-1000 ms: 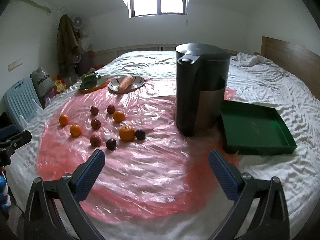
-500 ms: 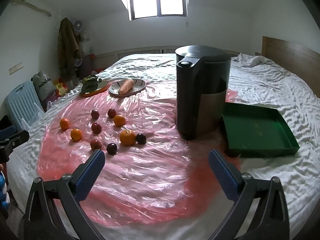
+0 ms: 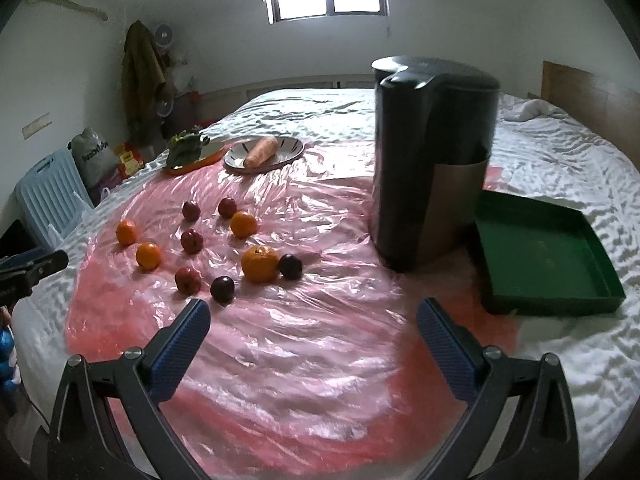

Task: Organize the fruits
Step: 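Grasp an orange with the left tool while the right tool grasps a dark plum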

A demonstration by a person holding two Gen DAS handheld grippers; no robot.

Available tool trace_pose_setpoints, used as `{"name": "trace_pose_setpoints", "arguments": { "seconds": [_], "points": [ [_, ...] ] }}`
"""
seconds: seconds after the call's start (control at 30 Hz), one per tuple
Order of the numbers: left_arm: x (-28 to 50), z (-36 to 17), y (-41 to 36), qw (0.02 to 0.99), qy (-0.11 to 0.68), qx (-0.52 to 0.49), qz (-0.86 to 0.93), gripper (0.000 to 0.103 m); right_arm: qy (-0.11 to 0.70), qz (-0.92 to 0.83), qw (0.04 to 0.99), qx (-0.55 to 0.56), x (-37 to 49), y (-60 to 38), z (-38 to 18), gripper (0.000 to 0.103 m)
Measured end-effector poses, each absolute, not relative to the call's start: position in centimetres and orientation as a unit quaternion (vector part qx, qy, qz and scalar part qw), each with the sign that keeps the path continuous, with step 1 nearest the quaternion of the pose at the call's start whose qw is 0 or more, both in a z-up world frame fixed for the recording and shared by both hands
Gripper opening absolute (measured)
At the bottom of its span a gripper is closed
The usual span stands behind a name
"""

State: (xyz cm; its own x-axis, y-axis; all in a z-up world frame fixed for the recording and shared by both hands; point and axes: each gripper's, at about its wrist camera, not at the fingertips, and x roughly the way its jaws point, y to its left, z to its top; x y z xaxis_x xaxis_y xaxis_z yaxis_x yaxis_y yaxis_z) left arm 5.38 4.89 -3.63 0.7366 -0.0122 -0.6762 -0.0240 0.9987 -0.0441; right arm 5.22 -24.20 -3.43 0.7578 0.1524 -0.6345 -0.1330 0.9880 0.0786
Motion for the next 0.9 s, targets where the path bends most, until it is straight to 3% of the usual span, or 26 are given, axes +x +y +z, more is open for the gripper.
{"name": "trace_pose_setpoints", "arguments": {
  "seconds": [0.4, 0.67, 0.9],
  "points": [
    [11.7, -7.5, 4.6, 0.914, 0.406, -0.022, -0.007, 0.067, 0.391, 0.125, 0.911, -0.048, 12.1, -21.5, -6.8, 0.103],
    [15.5, -9.9, 4.0, 0.902, 0.431, -0.025, -0.001, 0.06, 0.427, 0.146, 0.887, -0.099, 16.2, -20.9, -9.6, 0.067],
    [17.1, -11.5, 3.3, 0.895, 0.446, -0.013, 0.003, 0.054, 0.448, 0.171, 0.87, -0.117, 18.3, -20.7, -11.2, 0.049]
  ]
}}
